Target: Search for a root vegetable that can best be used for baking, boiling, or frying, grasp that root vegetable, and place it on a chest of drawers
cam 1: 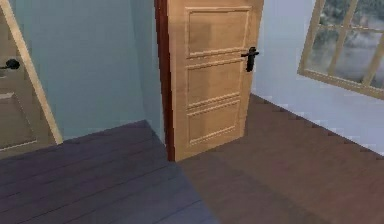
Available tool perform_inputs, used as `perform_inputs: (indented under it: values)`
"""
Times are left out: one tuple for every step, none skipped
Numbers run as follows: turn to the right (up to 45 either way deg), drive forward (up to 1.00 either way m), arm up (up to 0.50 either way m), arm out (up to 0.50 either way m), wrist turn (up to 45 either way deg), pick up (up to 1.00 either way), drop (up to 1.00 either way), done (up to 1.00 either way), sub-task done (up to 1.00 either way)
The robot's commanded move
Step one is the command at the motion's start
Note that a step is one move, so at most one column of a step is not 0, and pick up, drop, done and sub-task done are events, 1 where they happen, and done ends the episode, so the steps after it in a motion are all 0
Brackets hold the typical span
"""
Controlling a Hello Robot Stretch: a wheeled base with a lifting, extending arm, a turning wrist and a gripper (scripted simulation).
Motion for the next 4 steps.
perform_inputs:
  values:
    - [0.0,0.65,0.00,0.00,0.0,0.00,0.00,0.00,0.00]
    - [45.0,0.00,0.00,0.00,0.0,0.00,0.00,0.00,0.00]
    - [18.0,0.00,0.00,0.00,0.0,0.00,0.00,0.00,0.00]
    - [0.0,1.00,0.00,0.00,0.0,0.00,0.00,0.00,0.00]
